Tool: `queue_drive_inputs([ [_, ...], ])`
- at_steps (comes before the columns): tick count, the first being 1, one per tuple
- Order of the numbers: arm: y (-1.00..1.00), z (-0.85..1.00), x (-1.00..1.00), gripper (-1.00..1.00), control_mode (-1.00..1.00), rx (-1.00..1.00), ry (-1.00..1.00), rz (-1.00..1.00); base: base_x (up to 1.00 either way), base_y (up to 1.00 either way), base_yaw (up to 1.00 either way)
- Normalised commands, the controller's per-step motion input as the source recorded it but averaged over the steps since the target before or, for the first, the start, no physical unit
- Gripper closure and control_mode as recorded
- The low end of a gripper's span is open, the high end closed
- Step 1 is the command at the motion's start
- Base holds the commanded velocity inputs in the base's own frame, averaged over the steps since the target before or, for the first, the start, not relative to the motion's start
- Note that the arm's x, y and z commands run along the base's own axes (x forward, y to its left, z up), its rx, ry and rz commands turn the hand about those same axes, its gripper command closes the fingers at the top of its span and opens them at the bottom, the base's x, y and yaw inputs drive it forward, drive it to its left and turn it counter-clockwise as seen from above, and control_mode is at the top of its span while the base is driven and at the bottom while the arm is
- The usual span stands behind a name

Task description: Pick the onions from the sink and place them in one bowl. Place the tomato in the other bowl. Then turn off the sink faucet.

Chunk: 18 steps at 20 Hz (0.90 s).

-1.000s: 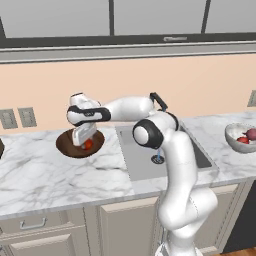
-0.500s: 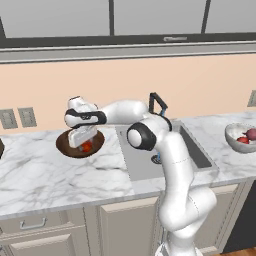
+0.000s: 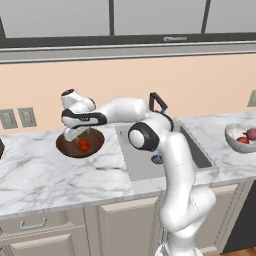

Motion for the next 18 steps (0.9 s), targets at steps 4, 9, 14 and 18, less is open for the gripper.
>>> queue_drive_inputs([
  [4,-0.07,0.11,-0.29,-1.0,-1.0,0.0,-0.21,-0.08,0.0,0.0,0.0],
  [9,-0.33,0.79,-1.0,-1.0,-1.0,0.01,-0.51,-0.01,0.0,0.0,0.0],
  [14,-0.53,0.99,-0.67,-1.0,-1.0,0.06,-0.32,-0.04,0.0,0.0,0.0],
  [18,-0.95,0.79,-0.5,-1.0,-1.0,0.21,-0.02,-0.14,0.0,0.0,0.0],
])
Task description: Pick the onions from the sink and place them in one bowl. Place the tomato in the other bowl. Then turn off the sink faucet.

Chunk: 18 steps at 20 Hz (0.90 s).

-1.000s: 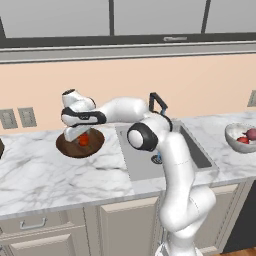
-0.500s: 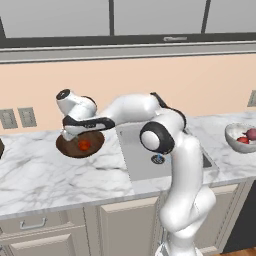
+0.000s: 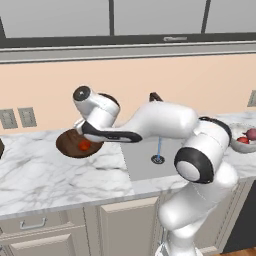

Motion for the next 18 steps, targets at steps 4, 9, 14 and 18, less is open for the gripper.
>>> queue_drive_inputs([
  [4,-0.91,0.31,-0.84,-1.0,-1.0,0.19,0.07,-0.1,0.0,0.0,0.0],
  [9,-0.54,0.23,-0.57,-1.0,-1.0,0.08,0.14,0.0,0.0,0.0,0.0],
  [14,-0.77,0.41,-0.43,-1.0,-1.0,0.18,0.0,0.0,0.0,0.0,0.0],
  [18,-0.97,0.07,-0.39,-1.0,-1.0,0.17,0.0,0.1,0.0,0.0,0.0],
])
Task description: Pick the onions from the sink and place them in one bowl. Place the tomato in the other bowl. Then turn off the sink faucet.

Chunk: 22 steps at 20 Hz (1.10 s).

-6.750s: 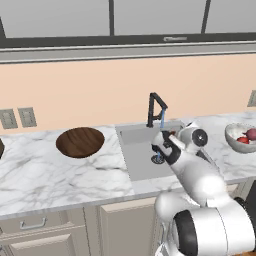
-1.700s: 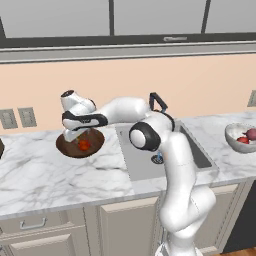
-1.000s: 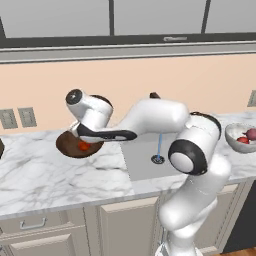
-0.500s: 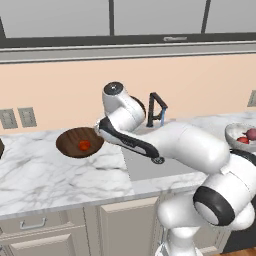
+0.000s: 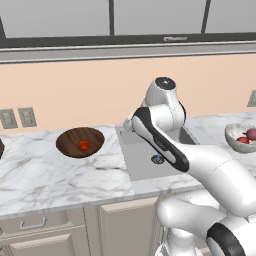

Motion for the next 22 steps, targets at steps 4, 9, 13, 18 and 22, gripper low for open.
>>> queue_drive_inputs([
  [4,-1.0,0.04,-0.35,-1.0,-1.0,0.2,0.0,0.23,0.0,0.0,0.0],
  [9,-0.92,0.0,-0.07,-1.0,-1.0,0.16,0.0,0.27,0.0,0.0,0.0],
  [13,-0.75,0.0,0.0,-1.0,-1.0,0.07,-0.03,0.25,0.0,0.0,0.0],
  [18,-0.75,-0.01,0.0,-1.0,-1.0,0.02,-0.07,0.25,0.0,0.0,0.0],
  [22,-0.6,-0.12,0.18,-1.0,-1.0,0.0,0.05,0.3,0.0,0.0,0.0],
])
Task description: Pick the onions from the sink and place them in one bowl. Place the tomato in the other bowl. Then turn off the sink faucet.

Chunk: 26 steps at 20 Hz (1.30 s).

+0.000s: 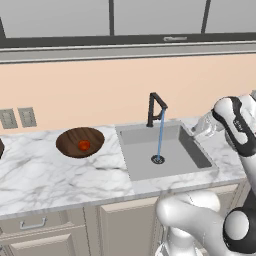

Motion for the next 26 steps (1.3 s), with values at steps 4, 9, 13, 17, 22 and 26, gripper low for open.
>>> queue_drive_inputs([
  [4,-0.46,-0.06,0.38,-1.0,-1.0,0.0,0.05,0.34,0.0,0.0,0.0],
  [9,-0.33,0.0,0.13,-1.0,-1.0,0.06,-0.06,0.17,0.0,0.0,0.0],
  [13,0.0,0.0,0.11,-1.0,-1.0,0.08,-0.13,0.0,0.0,0.0,0.0],
  [17,0.01,-0.06,0.17,-1.0,-1.0,0.02,-0.01,-0.01,0.0,0.0,0.0],
  [22,0.02,-0.04,0.26,-1.0,-1.0,0.02,0.0,-0.01,0.0,0.0,0.0],
  [26,0.06,-0.17,0.33,-1.0,-1.0,0.0,0.0,-0.01,0.0,0.0,0.0],
])
